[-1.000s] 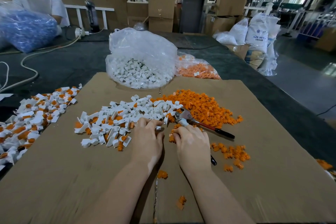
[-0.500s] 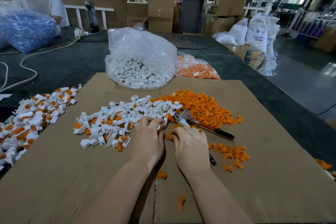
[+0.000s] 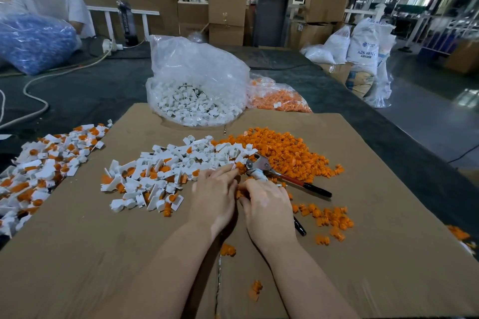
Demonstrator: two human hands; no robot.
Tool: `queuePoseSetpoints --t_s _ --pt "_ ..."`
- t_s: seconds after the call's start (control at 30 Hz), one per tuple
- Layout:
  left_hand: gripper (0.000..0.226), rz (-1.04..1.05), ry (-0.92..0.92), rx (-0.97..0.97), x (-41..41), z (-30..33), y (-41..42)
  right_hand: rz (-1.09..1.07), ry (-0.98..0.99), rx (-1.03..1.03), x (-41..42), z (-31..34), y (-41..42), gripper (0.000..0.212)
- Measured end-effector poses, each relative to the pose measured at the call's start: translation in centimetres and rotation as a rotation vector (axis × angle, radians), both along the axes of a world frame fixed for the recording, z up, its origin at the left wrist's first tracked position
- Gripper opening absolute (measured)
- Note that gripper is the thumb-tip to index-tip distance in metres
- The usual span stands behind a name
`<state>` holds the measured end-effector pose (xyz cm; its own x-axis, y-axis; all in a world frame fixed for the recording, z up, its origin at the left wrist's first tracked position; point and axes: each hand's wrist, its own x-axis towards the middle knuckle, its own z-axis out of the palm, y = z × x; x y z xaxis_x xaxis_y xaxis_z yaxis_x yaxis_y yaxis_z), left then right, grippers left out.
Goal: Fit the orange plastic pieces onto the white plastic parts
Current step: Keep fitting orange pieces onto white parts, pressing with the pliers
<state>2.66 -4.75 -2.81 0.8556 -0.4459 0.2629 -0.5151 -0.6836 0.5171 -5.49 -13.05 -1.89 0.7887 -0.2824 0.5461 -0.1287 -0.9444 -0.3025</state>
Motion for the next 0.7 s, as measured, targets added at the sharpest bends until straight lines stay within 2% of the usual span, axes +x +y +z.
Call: queuePoseSetpoints --t_s 0.17,0.23,0.37,0.5,0.7 --pt "0.02 0.11 0.103 -0.42 -0.5 0.8 1.2 0.023 0.022 0.073 0.1 -0.3 -0.1 0.022" --pt "0.021 0.116 0.157 -0.494 -1.0 0.9 1.4 0.042 0.031 0.081 0.1 -0.4 -0.2 0.022" --pt "0.035 0.083 0.205 -0.519 -1.3 1.0 1.6 0.042 0.042 0.108 0.1 -0.3 -0.3 0.018" --pt "0.026 0.066 0.157 -0.414 -1.3 1.0 1.6 0.041 0.032 0.098 0.1 -0.2 -0.2 0.015" --pt "0.025 0.051 0.191 -0.468 -1.4 0.9 1.6 0.04 0.035 0.08 0.1 -0.2 -0.2 0.019"
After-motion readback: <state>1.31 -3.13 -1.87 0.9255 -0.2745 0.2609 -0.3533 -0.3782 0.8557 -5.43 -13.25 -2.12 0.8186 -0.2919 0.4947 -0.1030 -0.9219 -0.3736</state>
